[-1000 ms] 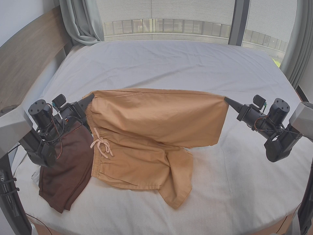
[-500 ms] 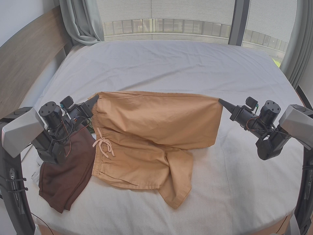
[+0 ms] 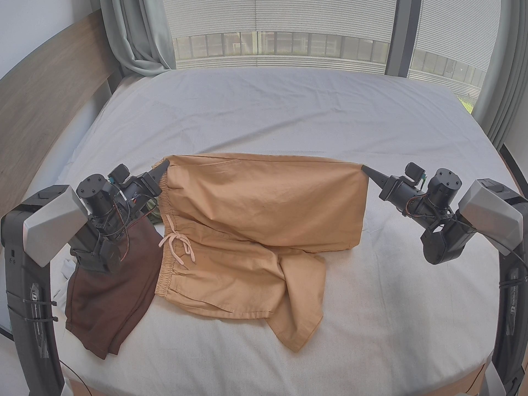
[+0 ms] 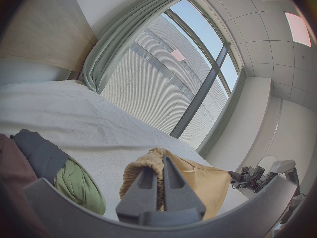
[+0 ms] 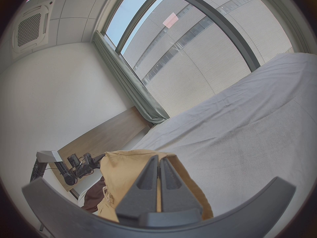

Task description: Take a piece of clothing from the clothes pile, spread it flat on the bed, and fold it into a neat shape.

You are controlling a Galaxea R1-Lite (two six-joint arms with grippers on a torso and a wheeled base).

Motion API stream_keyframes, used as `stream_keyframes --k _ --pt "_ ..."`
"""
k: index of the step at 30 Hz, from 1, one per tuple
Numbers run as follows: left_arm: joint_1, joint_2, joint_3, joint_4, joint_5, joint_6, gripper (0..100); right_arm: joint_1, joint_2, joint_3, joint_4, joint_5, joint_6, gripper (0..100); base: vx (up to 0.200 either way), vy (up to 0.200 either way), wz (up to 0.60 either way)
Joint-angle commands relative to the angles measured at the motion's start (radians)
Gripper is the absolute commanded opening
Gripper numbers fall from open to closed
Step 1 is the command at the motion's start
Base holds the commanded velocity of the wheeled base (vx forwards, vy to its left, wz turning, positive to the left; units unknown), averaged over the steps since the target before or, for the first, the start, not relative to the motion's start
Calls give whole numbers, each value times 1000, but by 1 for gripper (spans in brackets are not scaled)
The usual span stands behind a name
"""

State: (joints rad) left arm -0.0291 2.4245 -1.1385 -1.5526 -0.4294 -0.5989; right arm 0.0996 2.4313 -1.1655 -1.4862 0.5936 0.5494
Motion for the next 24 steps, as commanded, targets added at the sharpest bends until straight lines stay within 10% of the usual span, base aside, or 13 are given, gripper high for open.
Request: stream_keyframes --k 1,24 --pt "-2 31 -29 0 0 -24 0 -1 29 -14 0 0 0 0 0 0 0" --pt "-3 90 -132 2 -2 -62 0 -3 78 -94 -6 0 0 0 0 0 0"
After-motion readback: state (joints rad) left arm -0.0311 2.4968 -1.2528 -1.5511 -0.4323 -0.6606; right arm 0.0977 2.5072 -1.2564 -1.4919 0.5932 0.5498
